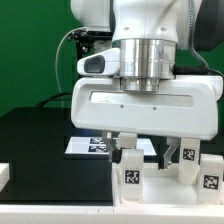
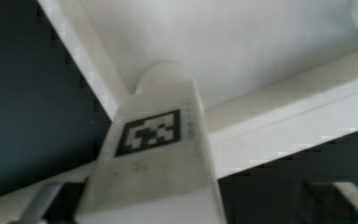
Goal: Assemble square table
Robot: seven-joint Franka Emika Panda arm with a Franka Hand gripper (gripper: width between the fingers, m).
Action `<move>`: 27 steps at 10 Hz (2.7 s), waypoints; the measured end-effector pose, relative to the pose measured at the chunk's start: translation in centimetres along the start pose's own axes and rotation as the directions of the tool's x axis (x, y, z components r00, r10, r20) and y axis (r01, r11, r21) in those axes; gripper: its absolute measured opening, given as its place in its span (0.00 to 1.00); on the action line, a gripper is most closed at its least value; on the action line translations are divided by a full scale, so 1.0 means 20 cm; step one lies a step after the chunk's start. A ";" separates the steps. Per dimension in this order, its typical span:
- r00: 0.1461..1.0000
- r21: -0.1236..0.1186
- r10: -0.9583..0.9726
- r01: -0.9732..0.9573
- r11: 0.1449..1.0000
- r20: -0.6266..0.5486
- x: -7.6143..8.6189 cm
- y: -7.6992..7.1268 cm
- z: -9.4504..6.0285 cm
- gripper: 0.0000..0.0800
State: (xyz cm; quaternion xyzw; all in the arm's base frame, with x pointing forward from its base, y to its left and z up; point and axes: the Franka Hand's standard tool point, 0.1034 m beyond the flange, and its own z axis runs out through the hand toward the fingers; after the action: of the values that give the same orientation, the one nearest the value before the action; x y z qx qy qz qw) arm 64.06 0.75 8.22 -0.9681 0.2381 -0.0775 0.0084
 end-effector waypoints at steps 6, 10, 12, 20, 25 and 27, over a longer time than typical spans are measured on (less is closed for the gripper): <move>0.869 -0.016 0.495 -0.494 0.869 -0.002 0.00 0.06 0.01 0.36; 0.390 -0.024 0.921 -0.921 0.390 0.016 -0.04 0.00 0.02 0.36; 0.196 0.055 0.979 -0.980 0.193 0.057 -0.04 0.03 0.02 0.36; 0.877 0.052 0.481 -0.480 0.876 -0.006 -0.06 0.03 0.03 0.81; 0.995 0.015 0.096 -0.096 0.995 -0.027 -0.03 0.00 0.01 0.78; 0.993 0.016 0.113 -0.112 0.994 -0.026 -0.03 0.00 0.01 0.56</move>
Offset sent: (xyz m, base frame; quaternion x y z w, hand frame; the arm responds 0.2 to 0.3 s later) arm -0.0090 -0.0167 -0.0107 -0.0365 0.0242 0.1963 0.9796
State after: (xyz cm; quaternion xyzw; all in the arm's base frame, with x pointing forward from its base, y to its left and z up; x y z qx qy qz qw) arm 63.58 1.11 7.95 -0.9520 0.2917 -0.0916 0.0166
